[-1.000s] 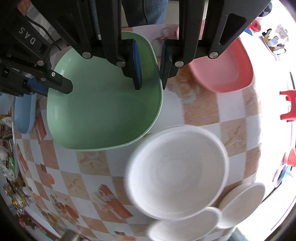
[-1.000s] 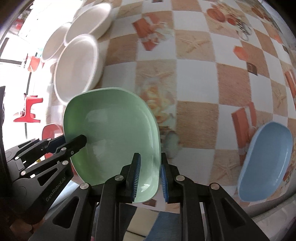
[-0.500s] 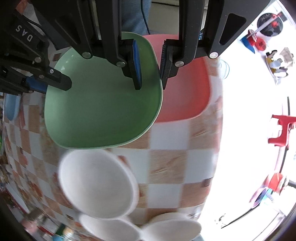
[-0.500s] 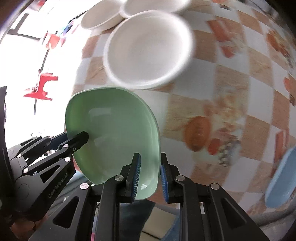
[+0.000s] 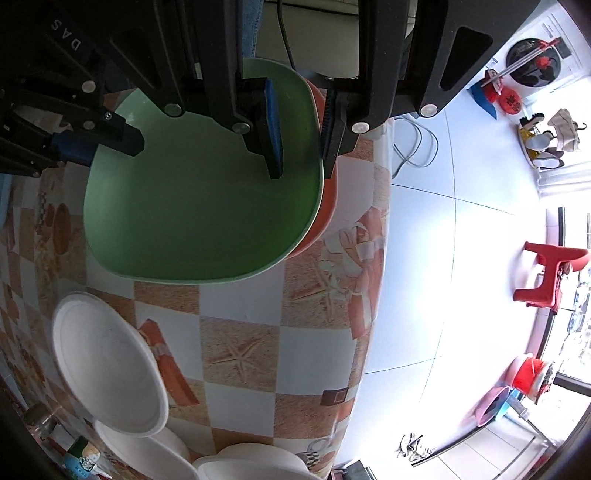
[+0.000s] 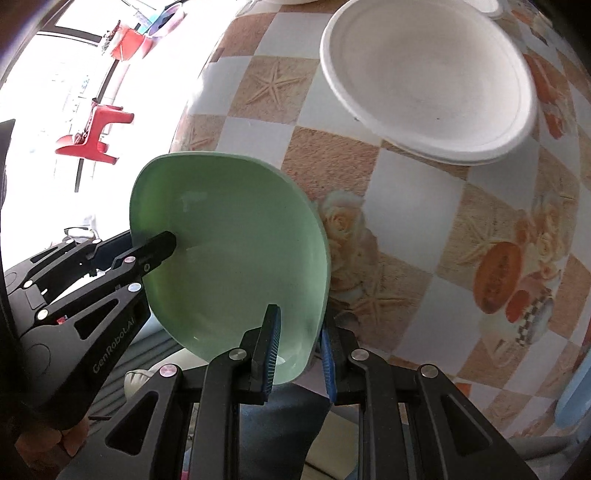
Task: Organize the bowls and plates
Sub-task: 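Lift the green plate with the left tool and carry it over the pink plate, then lower the green plate onto the pink plate and open the left tool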
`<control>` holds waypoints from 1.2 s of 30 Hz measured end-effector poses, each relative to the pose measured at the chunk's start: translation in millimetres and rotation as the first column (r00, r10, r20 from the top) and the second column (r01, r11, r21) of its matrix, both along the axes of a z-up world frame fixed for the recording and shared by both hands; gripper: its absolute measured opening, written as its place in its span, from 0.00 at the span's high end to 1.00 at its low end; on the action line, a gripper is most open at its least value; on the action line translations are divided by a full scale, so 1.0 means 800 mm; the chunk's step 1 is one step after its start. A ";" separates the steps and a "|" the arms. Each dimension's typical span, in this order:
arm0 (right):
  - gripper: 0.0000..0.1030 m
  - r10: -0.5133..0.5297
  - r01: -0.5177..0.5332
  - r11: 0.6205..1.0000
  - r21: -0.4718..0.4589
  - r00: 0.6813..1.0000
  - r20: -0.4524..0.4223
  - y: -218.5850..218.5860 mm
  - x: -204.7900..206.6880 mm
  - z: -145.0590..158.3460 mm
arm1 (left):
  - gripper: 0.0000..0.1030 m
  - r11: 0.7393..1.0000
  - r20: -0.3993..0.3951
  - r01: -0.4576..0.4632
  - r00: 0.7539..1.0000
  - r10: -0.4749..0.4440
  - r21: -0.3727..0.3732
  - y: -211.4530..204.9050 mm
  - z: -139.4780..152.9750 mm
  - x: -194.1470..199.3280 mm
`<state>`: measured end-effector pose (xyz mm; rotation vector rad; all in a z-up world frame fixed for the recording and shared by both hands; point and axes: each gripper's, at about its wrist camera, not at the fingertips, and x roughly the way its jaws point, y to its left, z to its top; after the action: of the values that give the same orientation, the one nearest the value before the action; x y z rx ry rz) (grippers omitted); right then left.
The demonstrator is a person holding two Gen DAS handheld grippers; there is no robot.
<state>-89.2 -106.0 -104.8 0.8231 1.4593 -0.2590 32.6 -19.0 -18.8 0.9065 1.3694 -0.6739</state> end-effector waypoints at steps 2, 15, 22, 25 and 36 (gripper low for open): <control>0.77 0.001 -0.001 1.000 -0.007 1.000 -0.002 0.002 -0.002 -0.006 | 0.80 1.000 0.003 0.000 1.000 0.000 -0.001 0.001 -0.002 -0.006; 0.77 0.015 -0.015 1.000 0.010 1.000 -0.022 -0.008 -0.047 0.001 | 0.66 1.000 0.019 0.029 0.999 -0.029 -0.012 -0.012 0.007 -0.022; 0.54 -0.008 0.008 1.000 -0.025 1.000 0.002 -0.013 -0.063 0.015 | 0.23 0.998 0.105 0.062 0.993 -0.058 -0.031 -0.021 0.023 -0.047; 0.38 -0.041 0.042 0.997 -0.059 0.999 0.016 -0.015 -0.062 0.020 | 0.22 0.997 0.093 0.059 0.994 -0.053 -0.059 -0.040 0.036 -0.051; 0.12 -0.307 0.304 0.933 -0.190 0.952 0.018 -0.129 -0.200 0.077 | 0.00 0.984 0.005 0.115 0.993 -0.116 -0.137 -0.134 0.069 -0.127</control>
<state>-249.3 -209.2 -42.8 0.8902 1.2901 -0.6316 -69.2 -125.8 36.5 0.8802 1.2636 -0.8477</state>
